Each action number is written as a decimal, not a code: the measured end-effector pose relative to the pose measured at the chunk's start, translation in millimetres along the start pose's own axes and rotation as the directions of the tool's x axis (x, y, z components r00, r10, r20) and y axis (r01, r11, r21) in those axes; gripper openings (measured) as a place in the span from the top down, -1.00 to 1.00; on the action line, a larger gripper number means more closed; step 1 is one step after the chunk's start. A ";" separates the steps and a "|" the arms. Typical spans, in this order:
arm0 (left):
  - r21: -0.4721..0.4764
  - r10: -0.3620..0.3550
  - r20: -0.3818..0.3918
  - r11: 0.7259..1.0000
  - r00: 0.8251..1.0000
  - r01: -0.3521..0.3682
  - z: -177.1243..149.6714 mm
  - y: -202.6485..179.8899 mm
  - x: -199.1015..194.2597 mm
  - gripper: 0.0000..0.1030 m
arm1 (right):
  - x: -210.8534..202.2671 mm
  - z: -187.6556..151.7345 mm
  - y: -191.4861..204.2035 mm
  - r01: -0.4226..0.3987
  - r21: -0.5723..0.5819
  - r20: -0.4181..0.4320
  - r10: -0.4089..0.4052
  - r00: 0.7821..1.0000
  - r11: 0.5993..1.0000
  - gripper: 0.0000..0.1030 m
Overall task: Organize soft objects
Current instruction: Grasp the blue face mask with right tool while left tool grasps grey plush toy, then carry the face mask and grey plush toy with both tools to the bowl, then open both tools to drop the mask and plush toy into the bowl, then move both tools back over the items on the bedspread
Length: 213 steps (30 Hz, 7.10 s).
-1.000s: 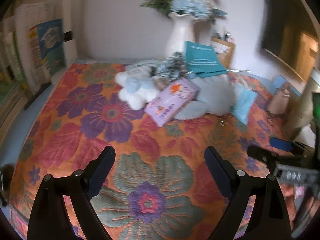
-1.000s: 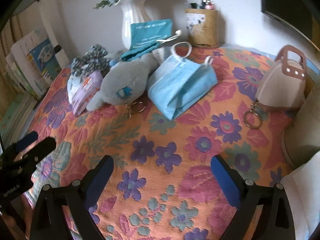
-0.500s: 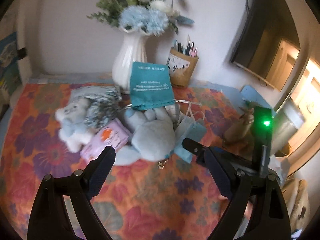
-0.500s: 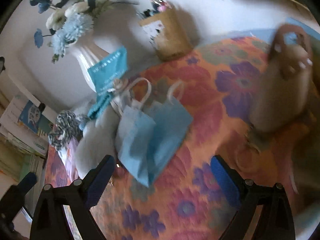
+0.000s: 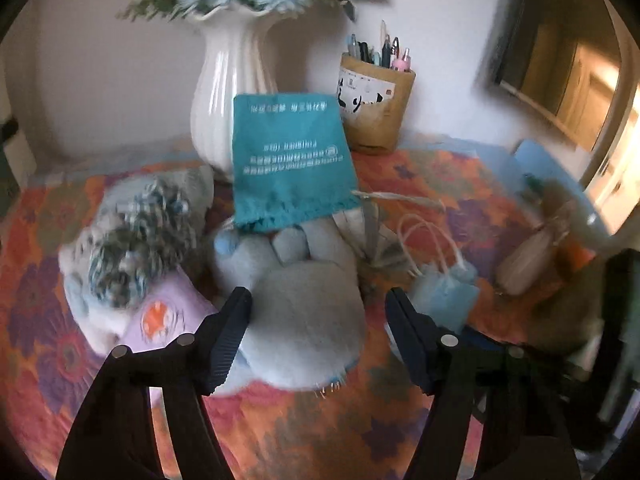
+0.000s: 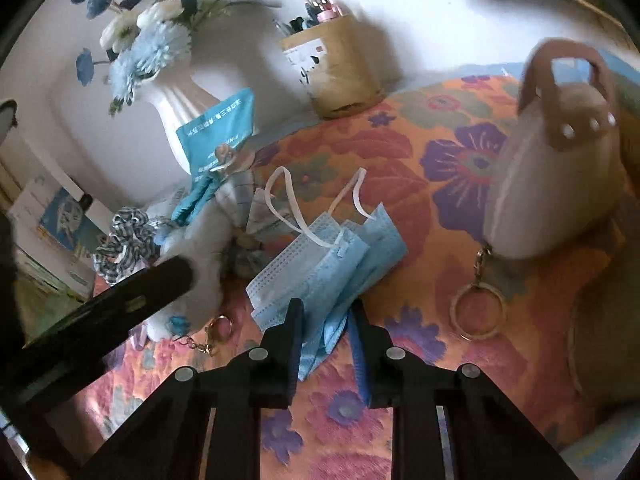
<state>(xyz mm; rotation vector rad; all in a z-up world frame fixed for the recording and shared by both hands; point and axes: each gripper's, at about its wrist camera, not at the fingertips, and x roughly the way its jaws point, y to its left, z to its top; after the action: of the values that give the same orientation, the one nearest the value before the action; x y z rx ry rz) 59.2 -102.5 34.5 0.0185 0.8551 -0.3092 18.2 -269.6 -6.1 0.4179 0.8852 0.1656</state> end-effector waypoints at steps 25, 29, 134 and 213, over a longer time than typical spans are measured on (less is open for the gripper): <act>-0.062 -0.167 -0.032 0.984 0.985 0.165 -66.9 23.2 -87.2 0.22 | -39.2 -31.4 2.3 -0.073 -0.013 -0.026 0.072 0.997 0.997 0.50; -0.046 -0.186 -0.039 0.982 0.982 0.184 -72.7 14.5 -79.2 -0.47 | -30.4 -31.1 -7.4 -0.104 0.046 -0.055 0.107 0.993 0.993 0.18; 0.360 -0.365 0.160 0.887 0.917 0.290 16.5 -365.2 -73.3 -0.25 | -274.1 57.6 -286.7 -0.005 0.450 0.388 -0.190 0.902 0.893 0.35; -0.415 0.278 0.042 0.879 0.960 -0.237 -74.4 150.1 -145.1 -0.98 | -22.1 -20.1 51.6 -0.165 -0.069 -0.180 0.151 0.972 0.984 -0.93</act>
<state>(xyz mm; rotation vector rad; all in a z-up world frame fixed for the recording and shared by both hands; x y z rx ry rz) -43.5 89.1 77.4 -0.2683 0.7924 0.1238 -9.7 -223.9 20.1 0.4003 1.0131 0.3894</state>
